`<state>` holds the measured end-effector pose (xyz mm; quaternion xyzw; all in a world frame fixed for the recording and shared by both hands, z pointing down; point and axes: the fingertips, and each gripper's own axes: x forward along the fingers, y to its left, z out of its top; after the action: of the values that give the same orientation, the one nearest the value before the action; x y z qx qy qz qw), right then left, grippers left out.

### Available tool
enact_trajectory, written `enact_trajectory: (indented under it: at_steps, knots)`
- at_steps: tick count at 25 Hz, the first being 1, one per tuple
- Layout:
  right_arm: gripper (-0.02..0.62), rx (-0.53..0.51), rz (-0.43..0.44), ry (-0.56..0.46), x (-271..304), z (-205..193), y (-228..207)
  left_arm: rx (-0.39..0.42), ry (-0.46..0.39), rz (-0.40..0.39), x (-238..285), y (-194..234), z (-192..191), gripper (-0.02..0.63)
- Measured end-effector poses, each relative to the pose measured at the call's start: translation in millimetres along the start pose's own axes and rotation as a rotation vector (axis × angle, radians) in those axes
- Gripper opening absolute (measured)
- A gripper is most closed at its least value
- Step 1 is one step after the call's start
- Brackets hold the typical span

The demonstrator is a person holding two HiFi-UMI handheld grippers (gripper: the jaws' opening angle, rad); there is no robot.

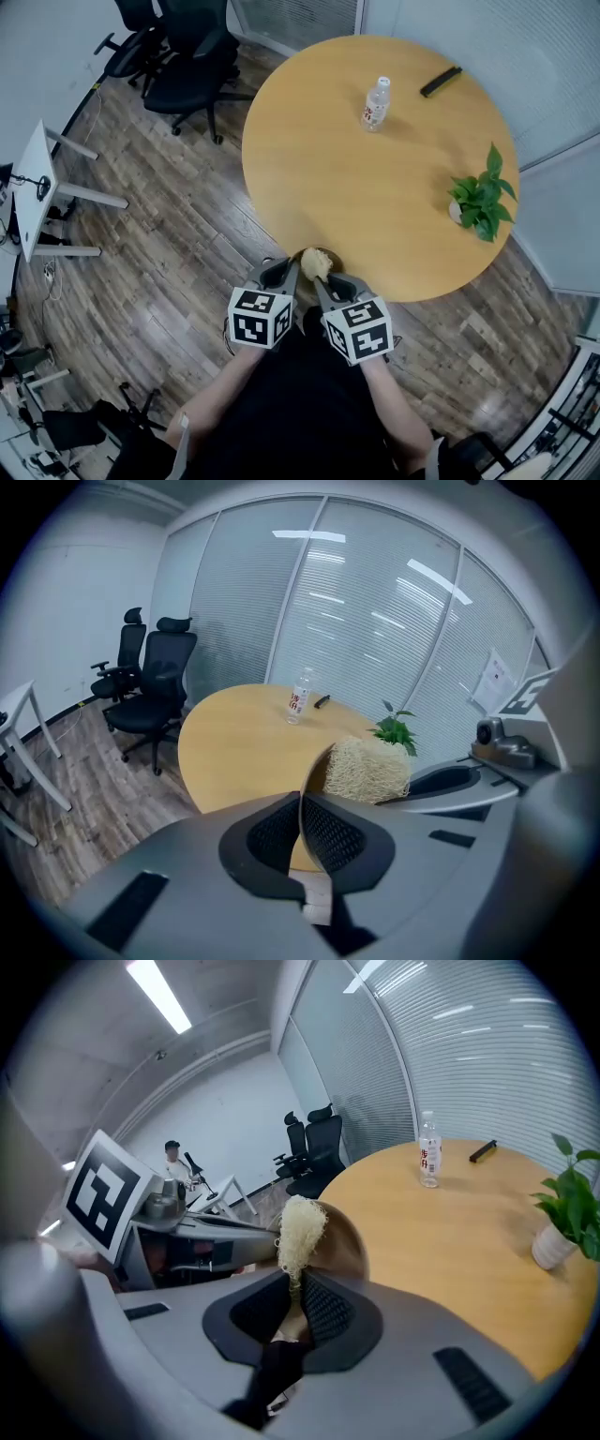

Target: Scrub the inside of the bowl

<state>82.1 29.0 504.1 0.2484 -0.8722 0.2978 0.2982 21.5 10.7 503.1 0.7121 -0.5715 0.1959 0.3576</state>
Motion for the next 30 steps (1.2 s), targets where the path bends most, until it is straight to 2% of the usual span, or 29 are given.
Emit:
enact_trajectory:
  at_steps: [8,14,19,25,27,30]
  knots:
    - [0.040,-0.022,0.029,0.011,6,1,15,0.077,-0.031,0.010,-13,-3,6,0.021]
    - [0.040,-0.103,0.104,0.067,40,5,54,0.068,-0.067,0.061,-34,34,8,0.021]
    - [0.040,-0.229,0.121,0.135,64,7,82,0.033,-0.074,0.092,-54,71,4,0.021]
    - [0.040,-0.512,0.029,0.194,100,34,138,0.043,-0.126,0.140,-99,141,17,0.021]
    - [0.040,-0.519,0.025,0.190,113,45,152,0.051,-0.140,0.139,-106,158,22,0.021]
    - [0.040,-0.406,0.060,0.166,134,62,170,0.054,-0.167,0.130,-117,182,31,0.021]
